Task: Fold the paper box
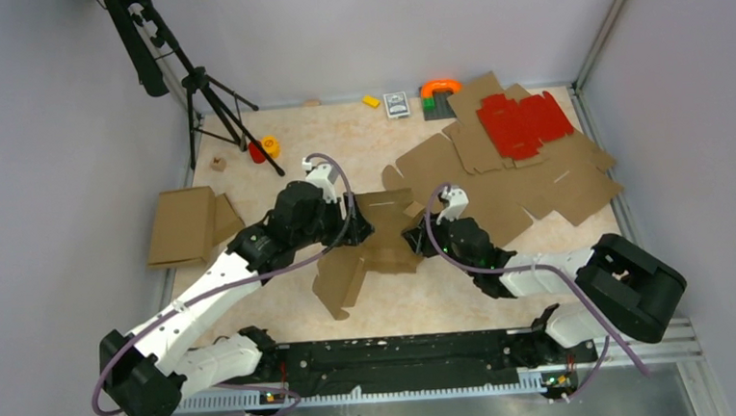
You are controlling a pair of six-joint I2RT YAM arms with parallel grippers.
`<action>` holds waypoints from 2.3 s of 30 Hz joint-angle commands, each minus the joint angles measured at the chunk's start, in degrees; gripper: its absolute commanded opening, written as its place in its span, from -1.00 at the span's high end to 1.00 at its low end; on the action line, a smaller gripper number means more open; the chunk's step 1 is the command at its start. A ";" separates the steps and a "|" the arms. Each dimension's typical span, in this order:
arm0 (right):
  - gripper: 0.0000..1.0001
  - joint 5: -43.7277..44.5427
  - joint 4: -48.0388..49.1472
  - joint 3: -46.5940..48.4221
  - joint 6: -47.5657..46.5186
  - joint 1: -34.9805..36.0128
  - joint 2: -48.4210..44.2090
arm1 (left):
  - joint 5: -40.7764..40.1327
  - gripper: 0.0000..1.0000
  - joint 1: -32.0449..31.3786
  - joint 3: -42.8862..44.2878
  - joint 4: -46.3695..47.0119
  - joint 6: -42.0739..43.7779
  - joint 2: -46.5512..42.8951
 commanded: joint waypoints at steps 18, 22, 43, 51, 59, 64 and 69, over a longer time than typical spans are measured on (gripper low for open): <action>0.28 25.79 -1.31 7.01 14.29 7.88 5.90 | -7.84 -0.74 -3.65 -8.25 13.88 -12.73 -6.26; 0.32 27.70 0.97 6.52 7.41 7.89 5.34 | -10.48 -0.85 -3.65 -9.45 13.22 -11.92 -8.31; 0.41 26.81 -4.26 9.31 6.51 7.90 5.11 | 1.33 -0.62 1.45 -14.11 15.83 -9.63 -9.63; 0.01 28.49 -14.74 13.90 10.37 7.89 6.68 | 1.18 -0.36 1.52 -5.69 5.10 -8.26 -3.78; -0.06 28.54 -20.82 14.90 17.05 7.03 8.01 | 6.42 -0.11 1.45 -7.96 10.71 -11.69 -2.70; -0.08 21.73 -16.32 13.38 18.35 5.21 9.16 | 5.37 0.02 1.41 -4.59 4.69 -9.39 -0.05; -0.08 16.56 -11.41 10.46 18.21 3.27 8.12 | 4.95 0.03 1.45 -1.88 1.27 -7.84 0.86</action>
